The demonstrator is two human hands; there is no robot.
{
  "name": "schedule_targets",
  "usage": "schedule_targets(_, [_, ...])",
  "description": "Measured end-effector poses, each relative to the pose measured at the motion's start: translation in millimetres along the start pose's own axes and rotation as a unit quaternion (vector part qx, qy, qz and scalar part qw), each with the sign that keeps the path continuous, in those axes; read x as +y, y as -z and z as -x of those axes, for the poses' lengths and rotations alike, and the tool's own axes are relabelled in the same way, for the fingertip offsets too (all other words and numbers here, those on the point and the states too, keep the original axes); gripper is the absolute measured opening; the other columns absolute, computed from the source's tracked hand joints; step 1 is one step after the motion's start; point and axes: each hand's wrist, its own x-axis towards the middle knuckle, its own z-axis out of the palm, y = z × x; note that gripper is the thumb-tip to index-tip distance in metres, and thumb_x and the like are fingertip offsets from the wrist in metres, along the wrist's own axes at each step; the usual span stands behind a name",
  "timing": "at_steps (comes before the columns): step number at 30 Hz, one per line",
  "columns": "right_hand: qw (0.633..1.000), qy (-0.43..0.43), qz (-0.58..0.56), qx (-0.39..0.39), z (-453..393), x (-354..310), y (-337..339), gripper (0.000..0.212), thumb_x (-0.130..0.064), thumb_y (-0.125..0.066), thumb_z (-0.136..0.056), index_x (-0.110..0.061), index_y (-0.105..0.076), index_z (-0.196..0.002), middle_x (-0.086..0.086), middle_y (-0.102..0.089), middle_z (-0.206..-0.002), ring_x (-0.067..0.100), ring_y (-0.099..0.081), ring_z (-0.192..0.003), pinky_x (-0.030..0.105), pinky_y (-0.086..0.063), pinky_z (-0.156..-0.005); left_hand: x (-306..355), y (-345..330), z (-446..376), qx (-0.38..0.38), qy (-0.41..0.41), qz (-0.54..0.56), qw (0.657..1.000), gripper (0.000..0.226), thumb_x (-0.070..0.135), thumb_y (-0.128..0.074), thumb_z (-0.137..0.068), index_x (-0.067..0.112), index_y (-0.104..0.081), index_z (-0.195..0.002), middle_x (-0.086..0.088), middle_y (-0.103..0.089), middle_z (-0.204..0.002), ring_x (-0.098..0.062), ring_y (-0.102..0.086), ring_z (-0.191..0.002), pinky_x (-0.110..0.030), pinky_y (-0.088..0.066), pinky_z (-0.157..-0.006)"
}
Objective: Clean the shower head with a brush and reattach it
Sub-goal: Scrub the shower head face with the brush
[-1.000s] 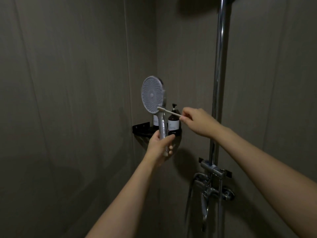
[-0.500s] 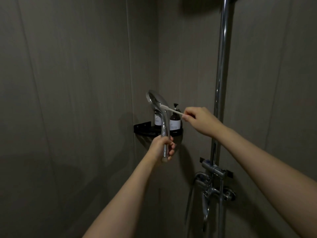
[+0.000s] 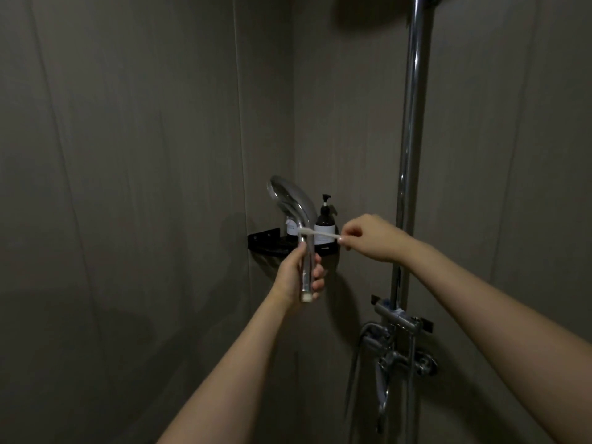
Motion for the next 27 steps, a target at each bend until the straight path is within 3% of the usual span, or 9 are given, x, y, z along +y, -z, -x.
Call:
schedule_targets(1, [1.000, 0.001, -0.006, 0.007, -0.2, 0.2, -1.4, 0.024, -0.027, -0.052, -0.093, -0.022, -0.059, -0.070, -0.006, -0.052, -0.066, 0.006, -0.048, -0.059, 0.019, -0.038, -0.056, 0.7, 1.8, 0.0, -0.005, 0.006, 0.020, 1.000, 0.053, 0.053, -0.024, -0.096, 0.012, -0.048, -0.074, 0.002, -0.045, -0.045, -0.010, -0.040, -0.032, -0.012, -0.029, -0.037])
schedule_targets(3, [0.998, -0.007, -0.027, -0.059, 1.3, -0.3, -2.3, 0.026, -0.024, -0.052, -0.093, -0.023, -0.058, -0.067, -0.006, -0.051, -0.060, 0.004, -0.046, -0.051, 0.016, -0.037, -0.050, 0.6, 4.5, -0.3, -0.005, 0.012, 0.036, 0.999, 0.063, 0.063, -0.016, -0.092, 0.011, -0.048, -0.076, 0.001, -0.045, -0.047, -0.010, -0.040, -0.034, -0.013, -0.029, -0.038])
schedule_targets(6, [0.985, -0.034, -0.043, -0.166, 5.3, 1.9, 4.3, 0.028, -0.019, -0.054, -0.091, -0.021, -0.061, -0.064, -0.007, -0.050, -0.053, 0.007, -0.042, -0.048, 0.016, -0.035, -0.047, -4.4, 6.8, -1.5, 0.009, 0.013, 0.054, 0.998, 0.065, 0.066, -0.016, -0.090, 0.010, -0.048, -0.080, 0.001, -0.046, -0.050, -0.011, -0.042, -0.039, -0.017, -0.034, -0.039])
schedule_targets(9, [0.972, -0.042, -0.060, -0.222, 7.2, 4.2, 3.2, 0.028, -0.018, -0.057, -0.090, -0.022, -0.064, -0.063, -0.009, -0.049, -0.047, 0.007, -0.039, -0.045, 0.016, -0.032, -0.043, -3.7, 8.9, -3.9, 0.036, 0.005, 0.094, 0.995, 0.062, 0.065, -0.020, -0.091, 0.011, -0.048, -0.080, 0.000, -0.045, -0.055, -0.012, -0.043, -0.045, -0.020, -0.040, -0.043])
schedule_targets(13, [0.970, -0.022, -0.059, -0.234, 5.2, 1.0, -9.7, 0.025, -0.022, -0.055, -0.091, -0.022, -0.064, -0.068, -0.008, -0.049, -0.052, 0.004, -0.040, -0.042, 0.014, -0.032, -0.042, 2.8, 8.1, -6.5, 0.046, 0.006, 0.161, 0.986, 0.056, 0.061, -0.029, -0.092, 0.010, -0.050, -0.078, 0.000, -0.045, -0.053, -0.011, -0.045, -0.044, -0.019, -0.044, -0.044])
schedule_targets(17, [0.972, -0.049, -0.039, -0.226, 3.8, 6.3, 0.0, 0.027, -0.020, -0.057, -0.090, -0.021, -0.064, -0.064, -0.010, -0.051, -0.042, 0.005, -0.039, -0.044, 0.015, -0.030, -0.043, 0.1, 12.3, -9.0, 0.051, 0.000, 0.152, 0.987, 0.056, 0.061, -0.028, -0.092, 0.013, -0.046, -0.068, 0.000, -0.044, -0.049, -0.012, -0.043, -0.043, -0.019, -0.043, -0.045])
schedule_targets(21, [0.972, -0.028, -0.027, -0.233, 0.7, 1.9, -6.7, 0.029, -0.021, -0.059, -0.088, -0.024, -0.063, -0.060, -0.010, -0.051, -0.050, 0.004, -0.041, -0.047, 0.017, -0.033, -0.049, -4.0, 13.5, -12.5, 0.056, 0.004, 0.146, 0.988, 0.057, 0.063, -0.028, -0.091, 0.014, -0.047, -0.068, 0.001, -0.045, -0.050, -0.013, -0.043, -0.045, -0.022, -0.040, -0.045])
schedule_targets(24, [0.969, -0.063, 0.009, -0.240, 2.5, 7.7, -2.5, 0.030, -0.021, -0.057, -0.089, -0.021, -0.062, -0.060, -0.004, -0.050, -0.056, 0.008, -0.041, -0.052, 0.019, -0.034, -0.054, -7.6, 13.1, -14.7, 0.064, 0.003, 0.124, 0.990, 0.057, 0.064, -0.026, -0.091, 0.015, -0.045, -0.068, 0.002, -0.044, -0.048, -0.012, -0.042, -0.042, -0.021, -0.037, -0.043])
schedule_targets(27, [0.972, -0.071, -0.002, -0.225, 6.6, 17.5, 3.8, 0.030, -0.022, -0.058, -0.089, -0.022, -0.063, -0.059, -0.009, -0.050, -0.051, 0.008, -0.041, -0.051, 0.019, -0.034, -0.053, -4.1, 14.0, -15.2, 0.062, -0.008, 0.132, 0.989, 0.057, 0.063, -0.024, -0.092, 0.015, -0.044, -0.068, 0.002, -0.043, -0.047, -0.011, -0.040, -0.042, -0.022, -0.036, -0.045])
